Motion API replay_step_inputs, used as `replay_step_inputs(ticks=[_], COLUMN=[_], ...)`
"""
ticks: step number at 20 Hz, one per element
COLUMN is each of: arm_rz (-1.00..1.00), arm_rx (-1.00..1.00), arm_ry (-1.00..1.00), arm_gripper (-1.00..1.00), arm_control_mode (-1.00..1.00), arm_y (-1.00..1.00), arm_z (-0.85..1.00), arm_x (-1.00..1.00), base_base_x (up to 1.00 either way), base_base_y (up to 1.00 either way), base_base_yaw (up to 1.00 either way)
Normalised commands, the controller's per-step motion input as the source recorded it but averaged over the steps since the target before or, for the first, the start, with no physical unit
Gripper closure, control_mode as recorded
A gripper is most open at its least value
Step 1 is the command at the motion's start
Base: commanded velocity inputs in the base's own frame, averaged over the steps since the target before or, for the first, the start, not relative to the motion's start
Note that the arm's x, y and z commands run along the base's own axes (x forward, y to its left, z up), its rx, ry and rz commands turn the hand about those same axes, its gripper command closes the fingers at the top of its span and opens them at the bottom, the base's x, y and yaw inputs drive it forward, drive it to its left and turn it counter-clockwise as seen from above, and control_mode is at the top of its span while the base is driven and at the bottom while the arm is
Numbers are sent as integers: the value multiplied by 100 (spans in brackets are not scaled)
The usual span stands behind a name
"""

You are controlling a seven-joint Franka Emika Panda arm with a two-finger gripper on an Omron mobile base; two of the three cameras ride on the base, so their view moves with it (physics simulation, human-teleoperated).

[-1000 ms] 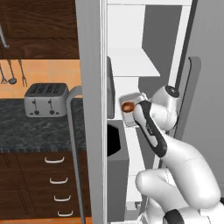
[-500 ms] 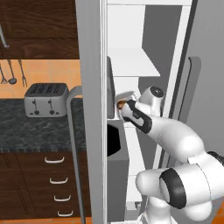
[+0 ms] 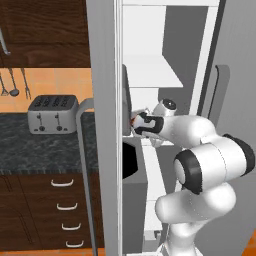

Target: Take the meat container that has the chicken drumstick and place it on the second highest rack of the freezer. Then take the vegetable container that has the corn and onion and place it on the highest rack of the freezer.

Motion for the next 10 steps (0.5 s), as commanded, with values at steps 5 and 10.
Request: replay_step_inputs(ticks=[5,10], arm_rz=[0,0], arm_rx=[0,-1], arm_ry=[-19,-26], arm_gripper=[-100,-100], arm_control_mode=[-100,-100], arm_y=[0,0], arm_z=[31,96], arm_x=[-22,-69], base_base_x=[0,0], base_base_y=[0,0], base_base_yaw=[0,0])
